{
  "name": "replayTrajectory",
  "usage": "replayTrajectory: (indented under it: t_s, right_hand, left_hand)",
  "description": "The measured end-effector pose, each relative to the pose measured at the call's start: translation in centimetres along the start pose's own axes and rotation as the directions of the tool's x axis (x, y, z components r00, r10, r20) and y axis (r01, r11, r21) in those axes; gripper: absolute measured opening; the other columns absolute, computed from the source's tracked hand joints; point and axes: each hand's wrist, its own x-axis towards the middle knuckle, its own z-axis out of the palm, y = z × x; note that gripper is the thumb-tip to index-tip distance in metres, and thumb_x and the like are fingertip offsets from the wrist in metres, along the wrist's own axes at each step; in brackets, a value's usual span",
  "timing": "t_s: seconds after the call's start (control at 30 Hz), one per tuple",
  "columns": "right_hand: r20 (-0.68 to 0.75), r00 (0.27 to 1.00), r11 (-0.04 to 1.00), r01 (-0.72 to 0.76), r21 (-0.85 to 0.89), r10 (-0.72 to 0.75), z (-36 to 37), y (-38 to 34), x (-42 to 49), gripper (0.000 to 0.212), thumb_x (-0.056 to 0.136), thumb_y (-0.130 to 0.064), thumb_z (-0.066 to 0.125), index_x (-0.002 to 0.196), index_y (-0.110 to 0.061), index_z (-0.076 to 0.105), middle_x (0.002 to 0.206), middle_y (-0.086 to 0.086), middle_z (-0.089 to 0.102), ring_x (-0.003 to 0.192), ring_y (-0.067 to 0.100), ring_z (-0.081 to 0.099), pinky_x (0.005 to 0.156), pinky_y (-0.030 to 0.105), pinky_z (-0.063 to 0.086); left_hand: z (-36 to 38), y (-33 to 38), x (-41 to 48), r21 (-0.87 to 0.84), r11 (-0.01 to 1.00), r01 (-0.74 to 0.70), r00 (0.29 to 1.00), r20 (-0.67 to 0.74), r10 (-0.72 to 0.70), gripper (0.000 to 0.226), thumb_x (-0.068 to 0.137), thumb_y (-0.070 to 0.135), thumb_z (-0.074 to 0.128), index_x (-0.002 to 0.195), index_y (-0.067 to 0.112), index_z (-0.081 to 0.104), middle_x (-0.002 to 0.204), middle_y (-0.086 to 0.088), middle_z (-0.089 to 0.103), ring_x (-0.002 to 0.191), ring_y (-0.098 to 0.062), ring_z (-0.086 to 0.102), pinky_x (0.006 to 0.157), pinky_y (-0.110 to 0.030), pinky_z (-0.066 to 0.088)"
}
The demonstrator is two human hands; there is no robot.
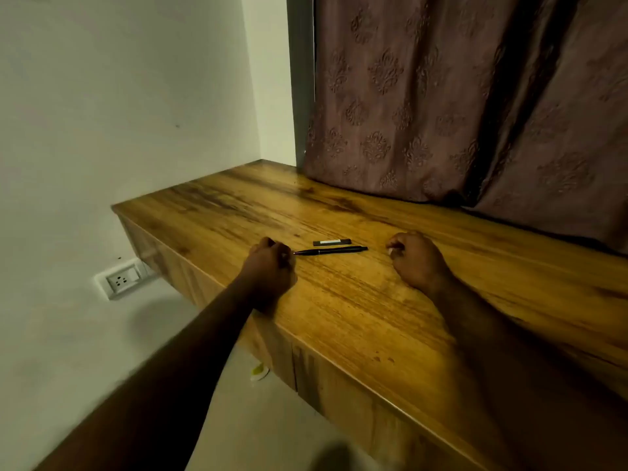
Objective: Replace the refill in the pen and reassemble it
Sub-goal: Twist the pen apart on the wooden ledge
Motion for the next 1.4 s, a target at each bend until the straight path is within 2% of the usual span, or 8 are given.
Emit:
replayTrajectory:
  t_s: [0.2,0.37,0.53,0.9,1.03,1.1,1.3,1.4]
  right_hand:
    - [0.094,0.992,0.997,0.083,-0.005,-0.083,0.7,-1.4,0.8,0.017,0.086,-0.030,0.063,0.101,-0.025,0.071,0.108,0.000,0.061,0.102,0.022,0.059,0.090,0.038,0.049]
    - [0.129,0.983,0.992,0.124,0.035,-0.128,0.9,-1.6,1.1,0.008,0.087,-0.028,0.063,0.092,-0.028,0.069,0.098,-0.005,0.058,0.094,0.021,0.059,0.084,0.039,0.049]
    - [0.149,0.981,0.988,0.109,0.108,-0.125,0.2,-1.7,0.1,0.007,0.087,-0.021,0.064,0.083,-0.027,0.064,0.093,-0.009,0.057,0.092,0.016,0.057,0.080,0.031,0.045]
    - [0.152,0.980,0.976,0.101,0.191,-0.131,-2.7,-1.4,-6.4,0.012,0.088,-0.020,0.063,0.080,-0.028,0.061,0.086,-0.005,0.064,0.084,0.018,0.059,0.075,0.033,0.047]
    - [0.161,0.975,0.986,0.142,0.086,-0.155,-2.6,-1.7,-6.7,0.012,0.090,-0.026,0.060,0.080,-0.032,0.060,0.093,-0.007,0.058,0.089,0.018,0.057,0.079,0.036,0.048]
    - [0.166,0.975,0.986,0.130,0.108,-0.146,-2.7,-1.8,-6.7,0.015,0.089,-0.027,0.063,0.076,-0.034,0.059,0.090,-0.009,0.057,0.088,0.016,0.056,0.079,0.035,0.047]
    - [0.164,0.980,0.983,0.083,0.162,-0.110,-2.9,-2.3,-6.6,0.015,0.083,-0.021,0.071,0.072,-0.028,0.063,0.089,-0.006,0.062,0.088,0.016,0.058,0.080,0.034,0.047]
    - [0.163,0.983,0.982,0.056,0.178,-0.086,-3.0,-2.1,-6.5,0.019,0.081,-0.020,0.072,0.068,-0.030,0.063,0.085,-0.004,0.068,0.086,0.017,0.062,0.080,0.036,0.050]
  left_hand:
    - [-0.2,2.3,1.0,-0.125,0.985,0.122,0.988,-0.081,-0.133,0.026,0.087,0.023,0.062,0.109,0.009,0.064,0.106,-0.013,0.057,0.097,-0.028,0.058,0.083,-0.037,0.049]
    - [-0.1,2.3,1.5,-0.138,0.984,0.109,0.991,-0.068,-0.119,0.019,0.086,0.019,0.065,0.103,0.010,0.067,0.104,-0.014,0.059,0.091,-0.028,0.061,0.073,-0.030,0.044]
    - [-0.9,2.8,-0.1,-0.204,0.973,0.108,0.992,-0.047,-0.120,0.011,0.084,0.013,0.068,0.094,0.010,0.068,0.105,-0.013,0.063,0.094,-0.026,0.063,0.079,-0.028,0.046]
    - [-1.1,4.9,-5.0,-0.405,0.909,0.095,0.994,-0.014,-0.110,0.027,0.083,0.015,0.071,0.074,0.035,0.055,0.104,-0.008,0.069,0.100,-0.024,0.065,0.090,-0.045,0.052]
    - [-1.1,5.5,-4.6,-0.372,0.922,0.106,0.994,0.009,-0.110,0.006,0.085,0.019,0.070,0.086,0.020,0.064,0.105,-0.007,0.067,0.098,-0.022,0.062,0.089,-0.037,0.051]
    - [-1.1,5.4,-4.3,-0.326,0.941,0.096,0.995,0.032,-0.091,0.012,0.086,0.020,0.069,0.094,0.012,0.067,0.102,-0.004,0.064,0.095,-0.019,0.060,0.082,-0.029,0.046]
    - [-0.7,4.7,-3.9,-0.332,0.941,0.068,0.998,0.010,-0.069,0.009,0.083,0.022,0.071,0.083,0.022,0.062,0.084,0.009,0.059,0.083,-0.013,0.060,0.066,-0.021,0.041]
    - [-0.6,4.7,-4.1,-0.332,0.942,0.042,0.999,-0.009,-0.048,0.010,0.083,0.021,0.071,0.081,0.022,0.062,0.085,0.005,0.061,0.082,-0.016,0.061,0.070,-0.025,0.045]
